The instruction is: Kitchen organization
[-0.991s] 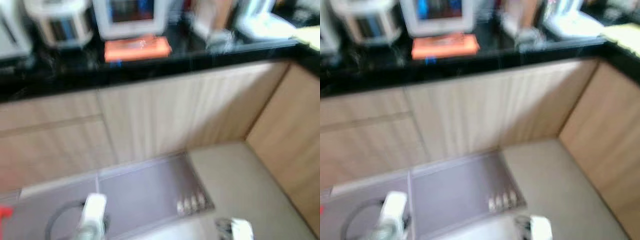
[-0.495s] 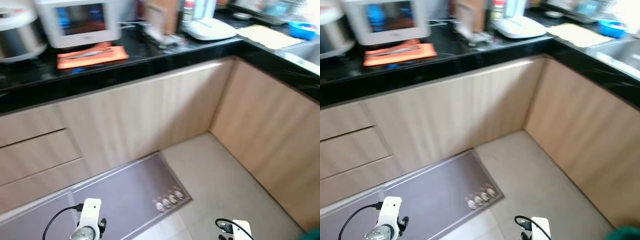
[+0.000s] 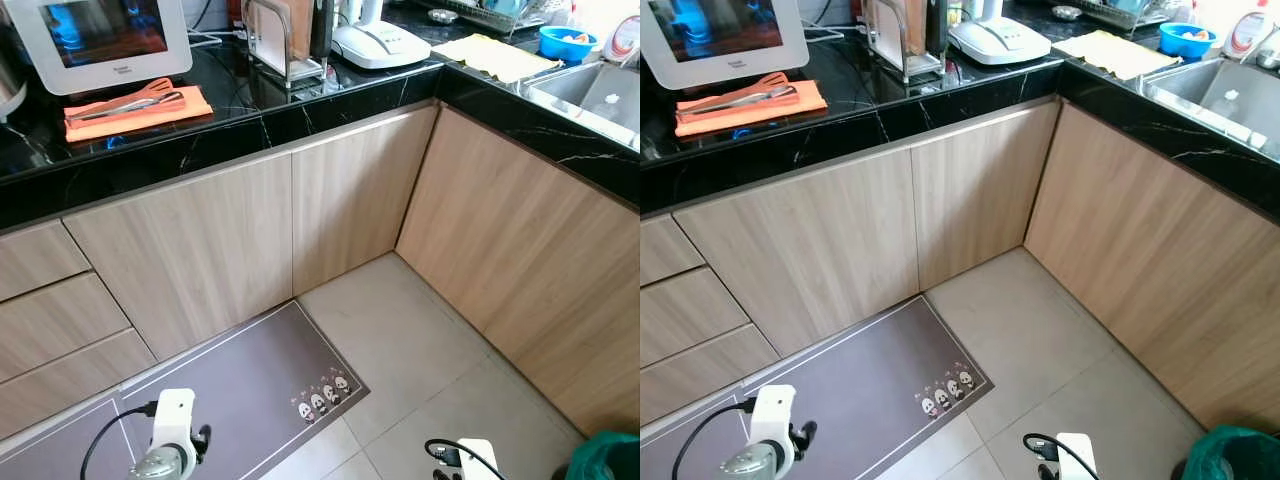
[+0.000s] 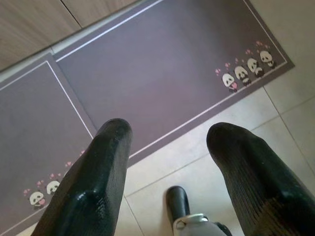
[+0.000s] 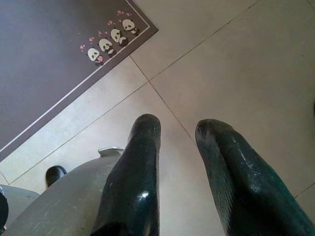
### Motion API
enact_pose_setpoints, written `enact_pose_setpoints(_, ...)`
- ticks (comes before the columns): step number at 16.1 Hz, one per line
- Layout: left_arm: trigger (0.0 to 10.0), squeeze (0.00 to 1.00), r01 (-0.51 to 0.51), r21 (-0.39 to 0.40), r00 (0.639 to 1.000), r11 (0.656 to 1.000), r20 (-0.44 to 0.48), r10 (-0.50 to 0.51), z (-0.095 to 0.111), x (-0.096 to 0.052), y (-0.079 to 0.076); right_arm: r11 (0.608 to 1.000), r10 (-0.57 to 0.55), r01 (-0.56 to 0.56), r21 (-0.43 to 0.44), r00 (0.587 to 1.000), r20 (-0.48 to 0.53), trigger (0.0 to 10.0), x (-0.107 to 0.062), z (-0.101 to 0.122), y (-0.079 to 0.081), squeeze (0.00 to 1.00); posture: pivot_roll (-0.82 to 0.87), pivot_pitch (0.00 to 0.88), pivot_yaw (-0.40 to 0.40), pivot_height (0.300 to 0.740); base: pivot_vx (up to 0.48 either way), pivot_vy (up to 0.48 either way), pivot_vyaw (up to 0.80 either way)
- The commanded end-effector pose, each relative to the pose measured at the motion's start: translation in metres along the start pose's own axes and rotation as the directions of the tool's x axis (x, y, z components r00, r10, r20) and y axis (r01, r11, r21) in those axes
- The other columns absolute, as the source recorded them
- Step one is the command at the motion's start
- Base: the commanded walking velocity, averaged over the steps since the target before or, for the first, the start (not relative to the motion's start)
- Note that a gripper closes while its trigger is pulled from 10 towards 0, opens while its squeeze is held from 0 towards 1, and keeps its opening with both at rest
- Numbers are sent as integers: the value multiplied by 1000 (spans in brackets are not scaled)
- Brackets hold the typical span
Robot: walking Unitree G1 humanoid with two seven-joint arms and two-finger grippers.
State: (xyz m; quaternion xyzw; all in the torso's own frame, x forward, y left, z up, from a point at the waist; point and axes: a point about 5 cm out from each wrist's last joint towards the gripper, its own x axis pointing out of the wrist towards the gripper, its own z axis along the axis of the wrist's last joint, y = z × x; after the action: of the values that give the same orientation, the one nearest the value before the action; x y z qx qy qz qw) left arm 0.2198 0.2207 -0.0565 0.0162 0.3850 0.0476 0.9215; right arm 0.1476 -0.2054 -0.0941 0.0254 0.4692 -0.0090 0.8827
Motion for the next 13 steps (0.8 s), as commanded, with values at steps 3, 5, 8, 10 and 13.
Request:
enact_pose_setpoints(3, 10000, 0, -21, -14, 1000, 1000, -12, 21, -1, -1, 9, 1000, -7, 7, -3, 1000, -13, 10000, -1, -3, -2, 0, 81, 0, -6, 740, 0, 0, -563)
enact_pose_setpoints(5, 10000, 0, -10, 42, 999, 999, -41, 12, -6, -1, 5, 1000, -6, 6, -4, 1000, -14, 10000, -1, -3, -2, 0, 80, 0, -5, 740, 159, 0, -559)
enact_pose_setpoints(8, 10000, 0, -3, 55, 999, 998, -49, 6, -6, -1, 1, 1000, -5, 5, -2, 1000, -14, 10000, -1, -3, 0, 0, 81, 0, -3, 740, 335, 0, -567)
enact_pose_setpoints(10, 10000, 0, 1, 33, 1000, 999, -29, 0, -2, 0, 0, 1000, -7, 7, 7, 1000, -8, 10000, 0, -2, 0, 0, 81, 0, 0, 740, 0, 0, -563)
enact_pose_setpoints(13, 10000, 0, -1, 33, 999, 999, -32, 2, -2, 0, 2, 1000, -5, 5, 9, 1000, -7, 10000, 0, -2, 0, 0, 86, 0, 0, 740, 0, 0, -565)
